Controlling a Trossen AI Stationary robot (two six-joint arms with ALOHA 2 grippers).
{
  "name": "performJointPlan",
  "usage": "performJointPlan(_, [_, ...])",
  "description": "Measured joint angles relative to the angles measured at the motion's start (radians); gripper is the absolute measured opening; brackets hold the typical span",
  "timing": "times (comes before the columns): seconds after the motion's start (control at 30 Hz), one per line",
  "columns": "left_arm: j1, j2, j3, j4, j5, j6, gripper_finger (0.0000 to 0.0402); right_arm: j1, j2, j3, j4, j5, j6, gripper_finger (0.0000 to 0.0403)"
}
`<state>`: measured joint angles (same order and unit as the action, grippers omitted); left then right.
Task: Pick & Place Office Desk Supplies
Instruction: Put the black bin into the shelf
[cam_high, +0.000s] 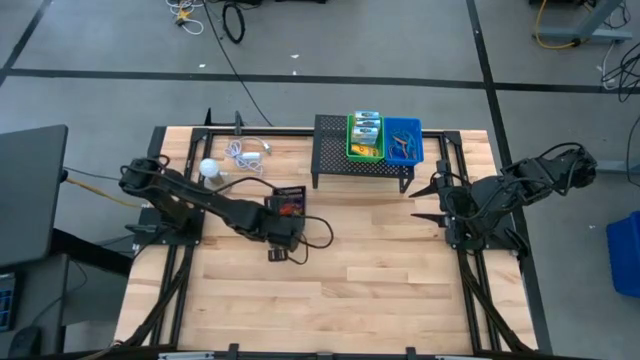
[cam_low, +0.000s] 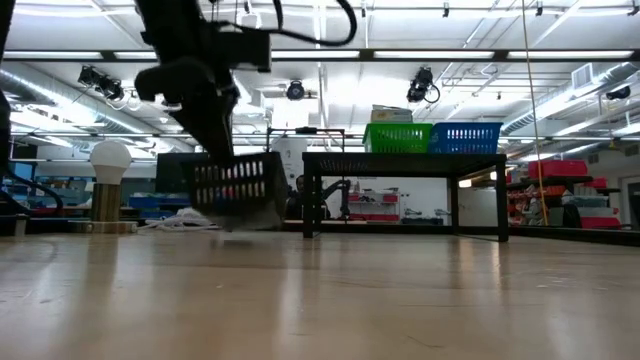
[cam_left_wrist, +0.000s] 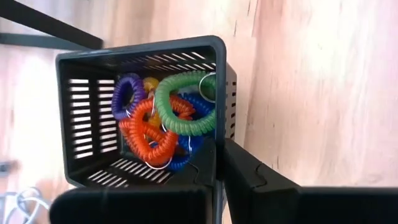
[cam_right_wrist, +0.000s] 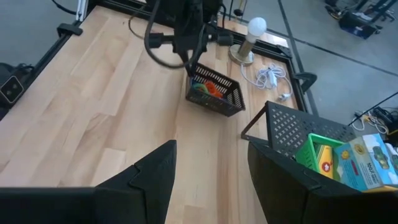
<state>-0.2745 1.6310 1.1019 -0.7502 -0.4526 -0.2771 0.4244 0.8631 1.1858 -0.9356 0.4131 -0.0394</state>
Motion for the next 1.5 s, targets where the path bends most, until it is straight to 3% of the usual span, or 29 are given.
performJointPlan(0.63, [-0.002,-0.029,0.001,-0.047,-0.109,-0.078,0.0014,0.000,0.000,0.000,0.004,-0.002,0.001,0.0208])
performJointPlan(1.0, [-0.015,-0.028,0.129,-0.223,-0.213,-0.113,0.0014,0.000,0.000,0.000,0.004,-0.002,0.005,0.0208])
performJointPlan(1.27, [0.016,-0.028,0.214,-0.251,-0.261,0.007,0.0014,0.000,0.000,0.000,0.004,-0.006,0.006,0.0208])
performJointPlan(1.5, [0.088,-0.028,0.253,-0.183,-0.281,0.188,0.0014,0.000,0.000,0.000,0.004,-0.007,0.006,0.0208])
